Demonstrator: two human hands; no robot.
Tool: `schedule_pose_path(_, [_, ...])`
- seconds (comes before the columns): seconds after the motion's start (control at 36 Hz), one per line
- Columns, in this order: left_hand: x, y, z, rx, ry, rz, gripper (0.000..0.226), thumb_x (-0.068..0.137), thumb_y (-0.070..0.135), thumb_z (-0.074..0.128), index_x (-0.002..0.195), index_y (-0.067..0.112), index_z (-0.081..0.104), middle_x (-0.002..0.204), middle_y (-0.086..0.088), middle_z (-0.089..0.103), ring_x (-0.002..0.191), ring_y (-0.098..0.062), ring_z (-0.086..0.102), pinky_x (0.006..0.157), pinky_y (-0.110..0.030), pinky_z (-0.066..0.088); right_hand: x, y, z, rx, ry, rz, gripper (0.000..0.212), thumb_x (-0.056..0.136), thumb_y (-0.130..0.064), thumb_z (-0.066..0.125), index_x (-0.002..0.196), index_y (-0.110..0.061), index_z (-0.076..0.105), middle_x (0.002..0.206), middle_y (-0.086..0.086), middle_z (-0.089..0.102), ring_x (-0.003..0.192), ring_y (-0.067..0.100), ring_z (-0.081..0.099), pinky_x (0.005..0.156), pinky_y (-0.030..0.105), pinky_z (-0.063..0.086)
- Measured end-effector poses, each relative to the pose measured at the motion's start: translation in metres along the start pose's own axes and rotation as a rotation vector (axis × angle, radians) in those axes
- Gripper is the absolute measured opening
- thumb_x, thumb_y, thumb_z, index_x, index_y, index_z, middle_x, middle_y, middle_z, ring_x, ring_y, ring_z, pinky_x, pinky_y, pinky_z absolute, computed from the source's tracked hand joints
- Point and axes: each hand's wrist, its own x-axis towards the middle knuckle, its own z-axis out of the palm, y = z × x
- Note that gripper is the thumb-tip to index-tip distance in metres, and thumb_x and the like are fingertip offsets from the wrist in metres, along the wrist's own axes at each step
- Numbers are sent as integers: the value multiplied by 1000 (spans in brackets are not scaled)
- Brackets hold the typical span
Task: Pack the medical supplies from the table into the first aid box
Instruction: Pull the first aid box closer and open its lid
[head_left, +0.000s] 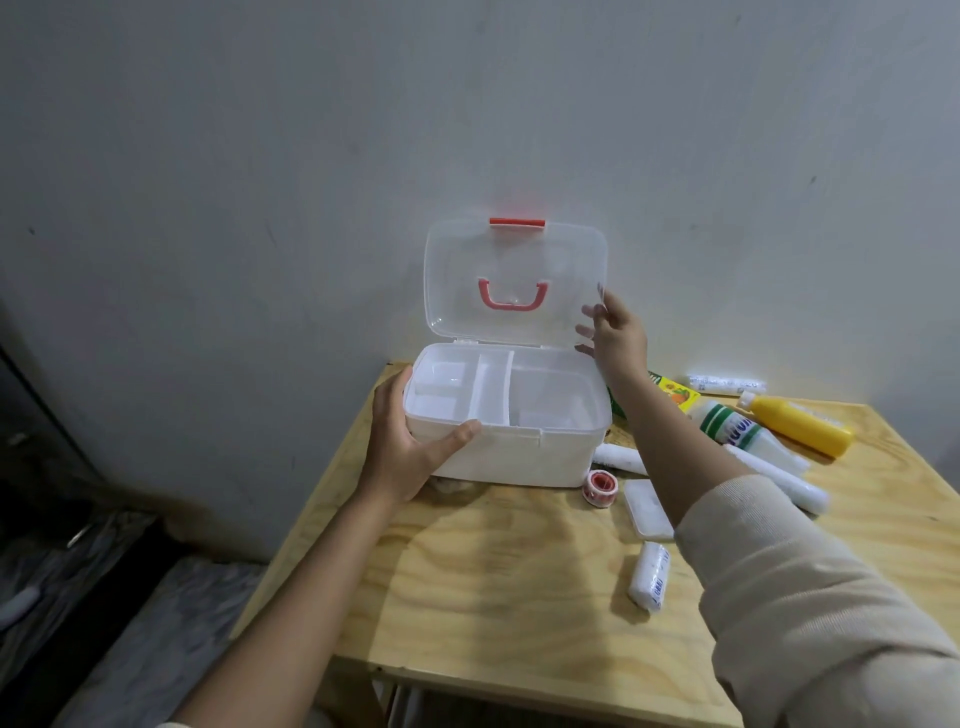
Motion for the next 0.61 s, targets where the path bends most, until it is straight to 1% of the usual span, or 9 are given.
schedule_pose_path(0.08, [3, 2, -1, 1, -33, 1, 110, 51, 61, 84, 144, 29, 35, 134, 16, 32, 126, -3, 34, 102, -21, 29, -1, -2, -1, -25, 15, -8, 44, 98, -5, 33, 139, -16, 42, 106, 4, 52, 92, 22, 58, 58, 20, 46])
schedule_pose_path(0.14, [7, 2, -2, 12, -56, -11, 110, 57, 52, 89, 148, 25, 34, 139, 16, 34, 131, -6, 34, 105, -24, 30, 0, -3, -1, -41, 21, -6, 41, 98, -6, 38, 137, -16, 46, 102, -1, 52, 92, 21, 61, 62, 21, 49])
schedule_pose_path(0.19, [10, 2, -5, 21, -81, -37, 117, 51, 59, 89, 149, 23, 35, 148, 12, 38, 137, -9, 36, 112, -31, 33, 1, -4, -3, -60, 35, -1, 38, 96, -8, 43, 133, -15, 51, 101, 0, 57, 95, 22, 62, 73, 29, 53])
schedule_pose_path(0.25, [12, 2, -6, 10, -104, -44, 120, 45, 67, 86, 147, 26, 40, 147, 9, 46, 137, -14, 42, 114, -39, 37, 1, -4, -8, -113, 37, -4, 35, 94, -13, 50, 128, -14, 56, 101, 0, 62, 95, 19, 61, 89, 37, 52])
schedule_pose_path(0.31, [12, 0, -4, -14, -82, -56, 112, 49, 57, 90, 145, 25, 41, 144, 13, 47, 137, -14, 42, 113, -35, 37, -4, -3, -17, -197, 5, -21, 36, 94, -18, 51, 129, -12, 55, 106, 2, 62, 98, 17, 57, 95, 35, 48])
schedule_pose_path(0.39, [11, -1, 0, -62, -48, -70, 106, 46, 53, 89, 139, 30, 42, 140, 15, 47, 137, -13, 42, 112, -34, 37, -13, 5, -39, -400, -12, -68, 39, 94, -18, 51, 132, -11, 51, 120, 4, 62, 110, 19, 57, 94, 30, 44])
schedule_pose_path(0.44, [10, -1, 0, -78, -51, -83, 115, 43, 58, 85, 145, 26, 41, 144, 10, 49, 137, -14, 43, 114, -42, 38, -16, 15, -57, -572, -1, -53, 45, 91, -21, 56, 134, -12, 47, 131, 10, 57, 120, 25, 53, 100, 37, 41])
schedule_pose_path(0.5, [9, 1, -2, -95, -73, -71, 111, 46, 57, 85, 145, 28, 42, 142, 10, 52, 135, -14, 46, 113, -44, 41, -18, 26, -74, -780, -45, 6, 58, 87, -24, 62, 139, -11, 40, 140, 14, 48, 130, 30, 44, 106, 41, 36])
schedule_pose_path(0.61, [9, 1, 0, -99, -56, -60, 93, 57, 44, 90, 137, 33, 44, 135, 19, 51, 133, -9, 44, 109, -32, 38, -24, 41, -89, -1144, -124, -20, 70, 81, -29, 67, 141, -10, 35, 141, 17, 45, 130, 34, 41, 107, 43, 37])
